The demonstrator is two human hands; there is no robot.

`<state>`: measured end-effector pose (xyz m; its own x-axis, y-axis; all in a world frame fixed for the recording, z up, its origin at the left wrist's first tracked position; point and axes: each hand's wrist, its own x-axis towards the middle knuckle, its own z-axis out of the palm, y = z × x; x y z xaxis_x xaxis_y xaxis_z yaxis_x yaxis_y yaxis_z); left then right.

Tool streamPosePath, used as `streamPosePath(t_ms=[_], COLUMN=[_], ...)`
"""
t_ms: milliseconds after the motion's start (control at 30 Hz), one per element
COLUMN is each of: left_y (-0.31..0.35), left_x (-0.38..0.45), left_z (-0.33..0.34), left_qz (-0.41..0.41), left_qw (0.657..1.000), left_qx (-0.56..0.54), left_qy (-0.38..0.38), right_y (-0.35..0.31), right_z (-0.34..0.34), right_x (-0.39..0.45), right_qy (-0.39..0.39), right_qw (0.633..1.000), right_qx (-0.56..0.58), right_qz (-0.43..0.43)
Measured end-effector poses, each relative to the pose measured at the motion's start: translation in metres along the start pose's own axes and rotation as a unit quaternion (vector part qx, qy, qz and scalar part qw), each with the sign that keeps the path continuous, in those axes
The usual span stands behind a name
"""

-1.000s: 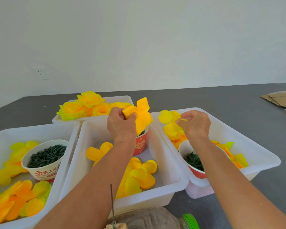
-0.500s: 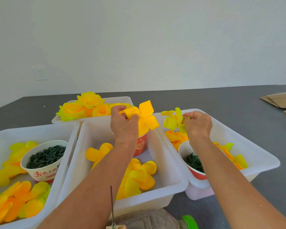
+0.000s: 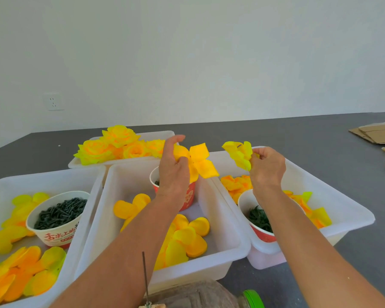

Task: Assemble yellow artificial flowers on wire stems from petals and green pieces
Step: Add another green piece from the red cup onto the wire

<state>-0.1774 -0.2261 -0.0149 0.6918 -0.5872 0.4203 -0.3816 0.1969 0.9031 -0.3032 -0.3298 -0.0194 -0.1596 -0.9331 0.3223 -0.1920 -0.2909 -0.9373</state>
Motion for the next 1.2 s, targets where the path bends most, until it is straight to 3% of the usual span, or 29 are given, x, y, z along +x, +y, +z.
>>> streamPosePath(t_ms=[100,200,367,533,600,700,900,1000,1200], left_y=[0.004,0.009,0.006,0.004,0.003,0.003,0.005,0.005,0.001], left_x=[-0.003,-0.006,-0.009,-0.01,-0.009,-0.005,0.002,0.004,0.005], left_z=[-0.001,0.0,0.005,0.007,0.007,0.006,0.0,-0.001,-0.001], left_qz=[0.05,0.02,0.038,0.051,0.025,-0.034,-0.134,-0.146,-0.107], left_qw=[0.998,0.998,0.994,0.989,0.99,0.995,0.989,0.983,0.992], left_qx=[0.021,0.021,0.087,0.115,0.095,0.045,-0.053,-0.08,-0.038], left_qy=[-0.032,-0.048,-0.061,-0.084,-0.101,-0.082,0.032,0.072,0.055], right_y=[-0.005,-0.005,-0.007,-0.01,-0.01,-0.011,-0.012,-0.01,-0.001], right_z=[0.0,0.001,0.0,0.006,0.006,0.003,0.006,0.005,0.003], right_x=[-0.008,-0.015,-0.024,-0.031,-0.029,-0.025,-0.021,-0.014,-0.006], right_qy=[0.003,0.005,0.034,0.016,-0.026,-0.095,-0.168,-0.138,-0.051], right_qw=[0.995,0.975,0.903,0.85,0.878,0.95,0.977,0.986,0.993], right_qx=[0.006,-0.035,-0.143,-0.185,-0.157,-0.028,0.014,-0.02,-0.073], right_qz=[-0.097,-0.218,-0.404,-0.493,-0.451,-0.298,-0.129,-0.087,-0.071])
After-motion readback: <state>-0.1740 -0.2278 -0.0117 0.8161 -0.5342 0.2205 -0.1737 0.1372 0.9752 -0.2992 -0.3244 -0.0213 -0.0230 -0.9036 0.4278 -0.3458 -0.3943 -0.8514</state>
